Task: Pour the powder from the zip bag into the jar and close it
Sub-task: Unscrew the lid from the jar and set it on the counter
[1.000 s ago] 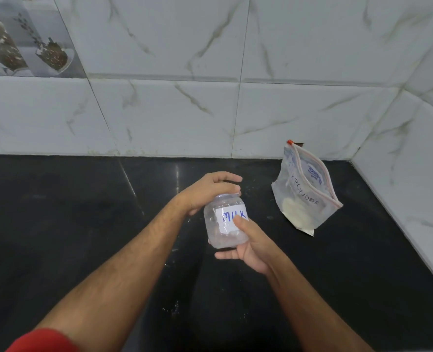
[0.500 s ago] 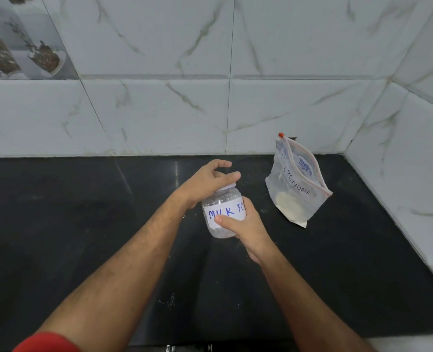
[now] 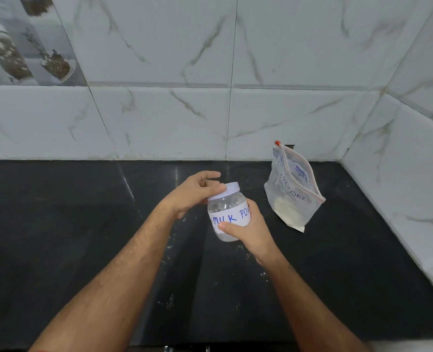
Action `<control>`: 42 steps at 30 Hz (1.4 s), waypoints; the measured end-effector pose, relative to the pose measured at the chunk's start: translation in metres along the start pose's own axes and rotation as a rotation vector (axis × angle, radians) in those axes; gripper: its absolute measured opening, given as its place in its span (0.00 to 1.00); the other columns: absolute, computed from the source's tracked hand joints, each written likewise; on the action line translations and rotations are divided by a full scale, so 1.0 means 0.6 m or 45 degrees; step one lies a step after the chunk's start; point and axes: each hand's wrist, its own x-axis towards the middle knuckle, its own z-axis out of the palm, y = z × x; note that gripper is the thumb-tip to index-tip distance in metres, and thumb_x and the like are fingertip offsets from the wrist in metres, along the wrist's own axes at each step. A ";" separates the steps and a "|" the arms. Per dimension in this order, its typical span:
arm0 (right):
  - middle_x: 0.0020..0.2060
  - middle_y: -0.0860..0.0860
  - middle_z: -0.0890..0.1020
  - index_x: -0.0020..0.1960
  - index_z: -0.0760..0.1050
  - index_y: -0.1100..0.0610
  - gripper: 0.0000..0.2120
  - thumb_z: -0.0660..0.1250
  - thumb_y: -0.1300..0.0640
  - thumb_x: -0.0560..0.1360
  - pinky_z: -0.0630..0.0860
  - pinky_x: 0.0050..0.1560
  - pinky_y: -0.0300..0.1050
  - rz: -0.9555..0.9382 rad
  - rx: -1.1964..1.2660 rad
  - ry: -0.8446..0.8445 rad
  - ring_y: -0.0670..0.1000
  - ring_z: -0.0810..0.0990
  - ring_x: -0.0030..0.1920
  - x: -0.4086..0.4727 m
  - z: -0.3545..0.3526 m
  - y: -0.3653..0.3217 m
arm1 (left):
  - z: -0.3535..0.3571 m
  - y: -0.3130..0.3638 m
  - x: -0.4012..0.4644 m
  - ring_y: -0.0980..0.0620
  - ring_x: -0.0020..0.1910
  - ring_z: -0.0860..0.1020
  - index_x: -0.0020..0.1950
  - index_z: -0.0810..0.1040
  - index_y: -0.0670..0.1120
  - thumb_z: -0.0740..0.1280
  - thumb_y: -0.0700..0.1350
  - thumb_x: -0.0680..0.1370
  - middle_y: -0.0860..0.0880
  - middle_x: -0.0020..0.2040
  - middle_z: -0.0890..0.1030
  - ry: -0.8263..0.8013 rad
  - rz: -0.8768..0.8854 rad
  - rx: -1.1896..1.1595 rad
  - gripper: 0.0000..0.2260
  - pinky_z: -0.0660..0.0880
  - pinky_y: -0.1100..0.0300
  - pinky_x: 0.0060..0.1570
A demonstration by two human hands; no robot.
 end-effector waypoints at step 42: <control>0.56 0.38 0.79 0.65 0.62 0.35 0.46 0.84 0.45 0.54 0.79 0.46 0.29 -0.139 -0.186 0.182 0.37 0.80 0.54 0.003 0.021 -0.003 | 0.034 0.052 -0.031 0.62 0.66 0.74 0.72 0.71 0.57 0.78 0.51 0.70 0.58 0.68 0.77 0.024 0.278 0.505 0.31 0.72 0.56 0.68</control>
